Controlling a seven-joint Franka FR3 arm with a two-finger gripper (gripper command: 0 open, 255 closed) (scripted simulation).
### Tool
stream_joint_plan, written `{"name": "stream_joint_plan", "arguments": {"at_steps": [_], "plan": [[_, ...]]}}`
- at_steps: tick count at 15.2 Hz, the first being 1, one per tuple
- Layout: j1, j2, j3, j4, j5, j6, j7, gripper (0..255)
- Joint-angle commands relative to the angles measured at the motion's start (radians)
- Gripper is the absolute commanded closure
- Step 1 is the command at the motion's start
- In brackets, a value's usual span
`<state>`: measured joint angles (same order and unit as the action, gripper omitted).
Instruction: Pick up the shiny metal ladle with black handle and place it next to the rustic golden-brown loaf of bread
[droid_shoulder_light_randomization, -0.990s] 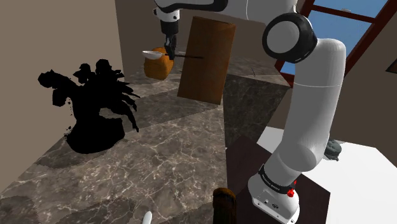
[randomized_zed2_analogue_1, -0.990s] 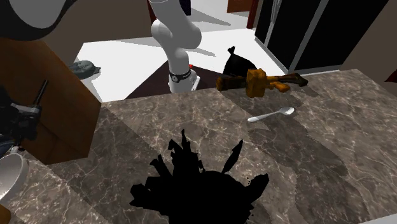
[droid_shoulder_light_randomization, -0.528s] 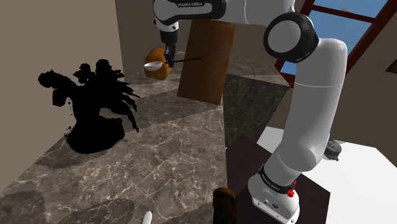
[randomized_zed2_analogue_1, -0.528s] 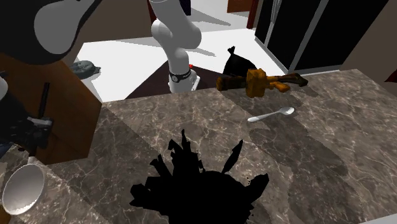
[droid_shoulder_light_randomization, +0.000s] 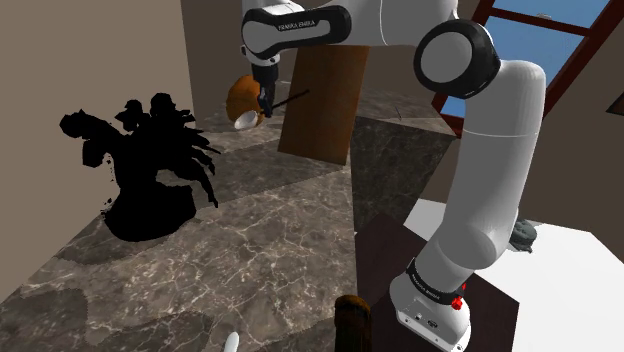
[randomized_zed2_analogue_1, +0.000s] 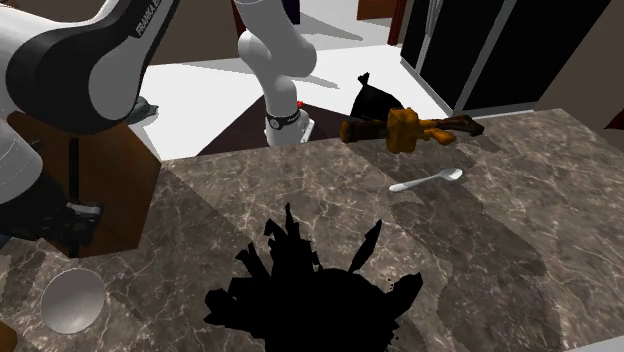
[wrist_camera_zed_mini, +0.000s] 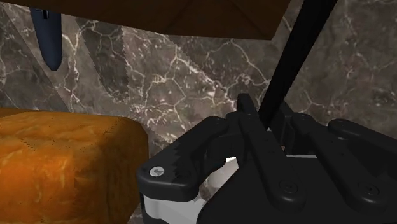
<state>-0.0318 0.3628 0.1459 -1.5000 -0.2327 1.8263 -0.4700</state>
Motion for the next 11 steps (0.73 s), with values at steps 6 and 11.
{"name": "stream_joint_plan", "arguments": {"at_steps": [6,11], "plan": [[-0.003,0.017,-0.003,-0.071,-0.008,0.086,0.016,255],[-0.004,0.034,-0.005,-0.112,-0.016,0.144,0.028,255]]}}
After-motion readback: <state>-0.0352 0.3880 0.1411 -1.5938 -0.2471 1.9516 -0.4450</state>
